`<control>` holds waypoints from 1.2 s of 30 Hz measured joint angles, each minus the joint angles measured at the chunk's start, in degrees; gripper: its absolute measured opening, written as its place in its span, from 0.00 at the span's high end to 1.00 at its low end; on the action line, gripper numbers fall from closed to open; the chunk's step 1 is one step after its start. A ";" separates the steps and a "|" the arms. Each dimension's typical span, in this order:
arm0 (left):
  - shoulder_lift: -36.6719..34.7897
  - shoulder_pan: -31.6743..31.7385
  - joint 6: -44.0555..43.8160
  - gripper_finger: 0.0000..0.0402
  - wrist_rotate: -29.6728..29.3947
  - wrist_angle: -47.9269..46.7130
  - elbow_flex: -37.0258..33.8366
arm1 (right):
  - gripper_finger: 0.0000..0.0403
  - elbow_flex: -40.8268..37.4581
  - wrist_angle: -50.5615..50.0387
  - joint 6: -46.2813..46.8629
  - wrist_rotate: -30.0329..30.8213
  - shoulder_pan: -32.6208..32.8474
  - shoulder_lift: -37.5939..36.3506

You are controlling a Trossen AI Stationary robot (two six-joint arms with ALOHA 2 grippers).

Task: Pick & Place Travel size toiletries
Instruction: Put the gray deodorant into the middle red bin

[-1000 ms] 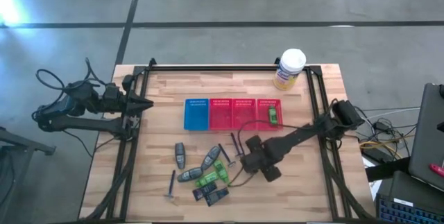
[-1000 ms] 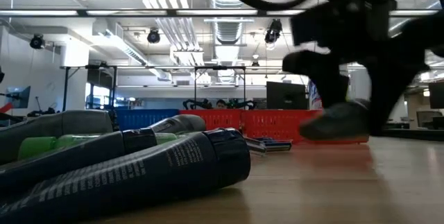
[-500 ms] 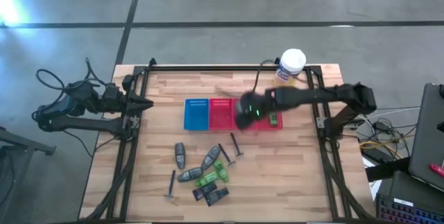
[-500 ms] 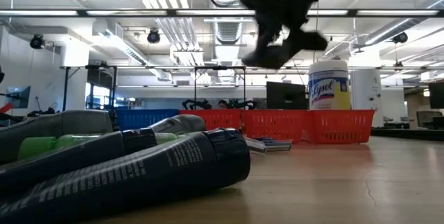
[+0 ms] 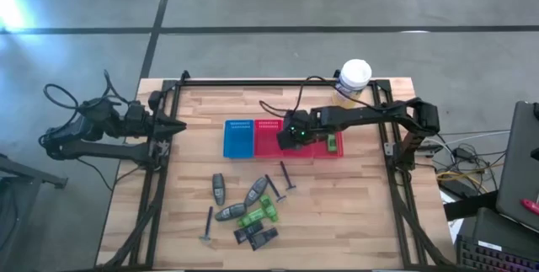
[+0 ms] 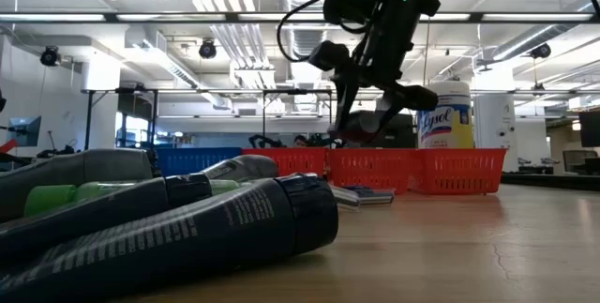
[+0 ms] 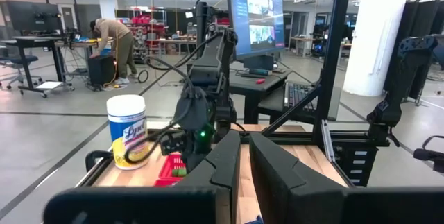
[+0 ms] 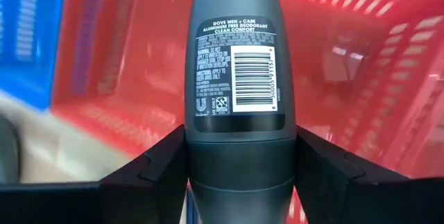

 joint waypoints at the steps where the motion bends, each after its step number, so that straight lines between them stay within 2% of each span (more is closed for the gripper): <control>1: 0.00 0.01 0.01 0.90 0.00 0.00 0.00 | 0.49 0.00 0.25 0.60 0.62 -0.30 -0.24; 8: 0.02 0.00 4.00 0.90 0.00 1.88 0.00 | 0.50 -0.17 0.23 2.91 0.77 -0.68 -0.39; 27: 0.07 0.00 3.84 0.90 -0.01 2.47 0.01 | 0.49 -0.37 1.47 6.03 0.77 -0.21 -0.39; 33: 0.22 0.01 -1.99 0.90 0.00 2.47 0.02 | 0.50 -1.63 0.99 8.04 -0.10 -0.20 -0.39; 36: 0.42 0.01 -4.64 0.90 0.00 2.51 0.02 | 0.44 -3.67 1.20 10.31 -0.29 -0.21 -0.39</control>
